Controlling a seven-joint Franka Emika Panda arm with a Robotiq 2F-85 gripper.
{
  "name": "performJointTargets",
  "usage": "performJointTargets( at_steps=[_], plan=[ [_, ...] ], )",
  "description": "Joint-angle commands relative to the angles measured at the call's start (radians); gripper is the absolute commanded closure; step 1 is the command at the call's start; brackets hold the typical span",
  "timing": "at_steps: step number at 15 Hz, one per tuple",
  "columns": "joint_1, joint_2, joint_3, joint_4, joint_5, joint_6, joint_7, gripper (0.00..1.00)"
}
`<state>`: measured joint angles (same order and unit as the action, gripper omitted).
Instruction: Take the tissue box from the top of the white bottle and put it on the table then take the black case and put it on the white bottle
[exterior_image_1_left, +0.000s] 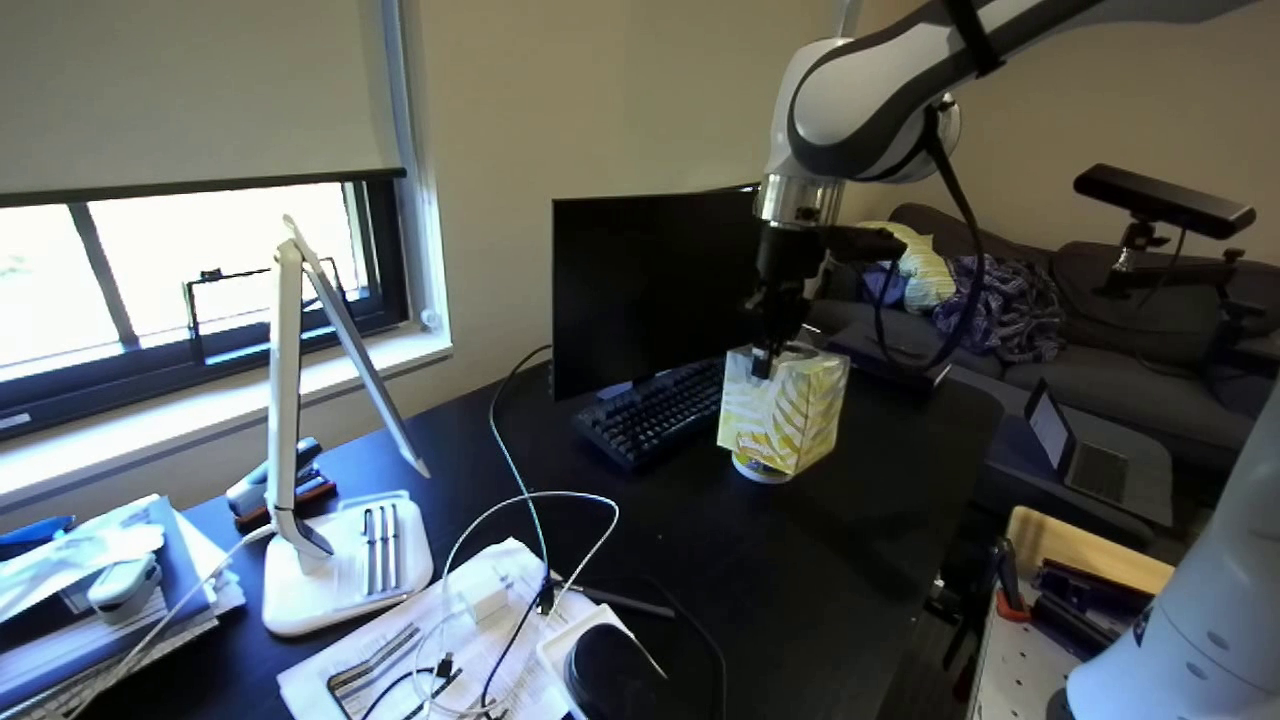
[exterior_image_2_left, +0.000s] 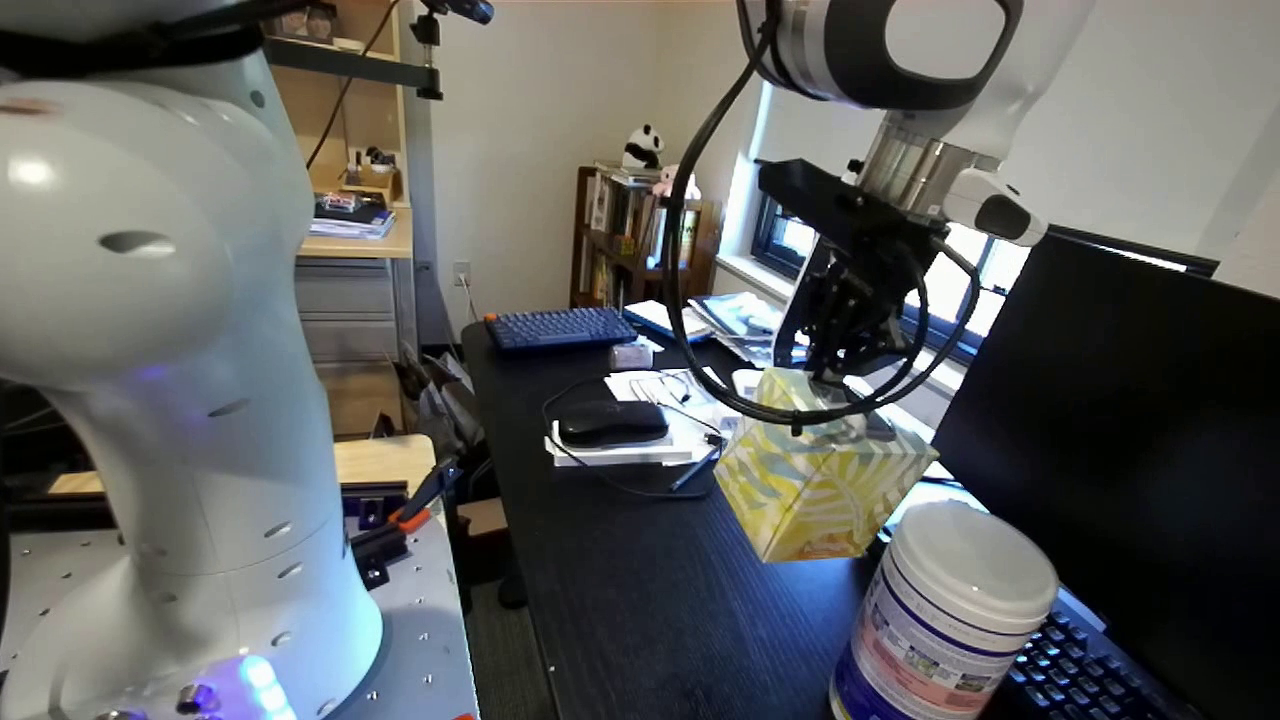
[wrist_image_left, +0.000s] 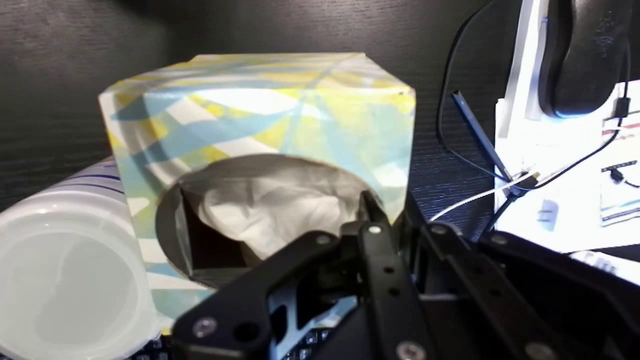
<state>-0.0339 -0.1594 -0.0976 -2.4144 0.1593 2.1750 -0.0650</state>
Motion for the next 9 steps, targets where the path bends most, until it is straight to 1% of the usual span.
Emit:
performJointTargets(
  at_steps=[1,2,3,5,6,7,9],
  plan=[
    [-0.011,0.004,0.007,0.002,0.001,-0.002,0.001,0.9],
    [-0.019,-0.017,0.006,-0.008,-0.019,0.042,0.017,0.95],
    [-0.021,-0.028,0.005,-0.022,-0.035,0.097,0.002,0.95],
    [-0.012,-0.011,0.009,-0.035,-0.045,0.17,-0.026,0.95],
    [-0.009,-0.003,0.016,-0.052,-0.065,0.234,-0.034,0.95],
    [0.0,0.011,0.022,-0.062,-0.069,0.244,-0.047,0.95],
    [0.016,0.029,0.04,-0.103,-0.092,0.305,-0.064,0.95]
  ],
)
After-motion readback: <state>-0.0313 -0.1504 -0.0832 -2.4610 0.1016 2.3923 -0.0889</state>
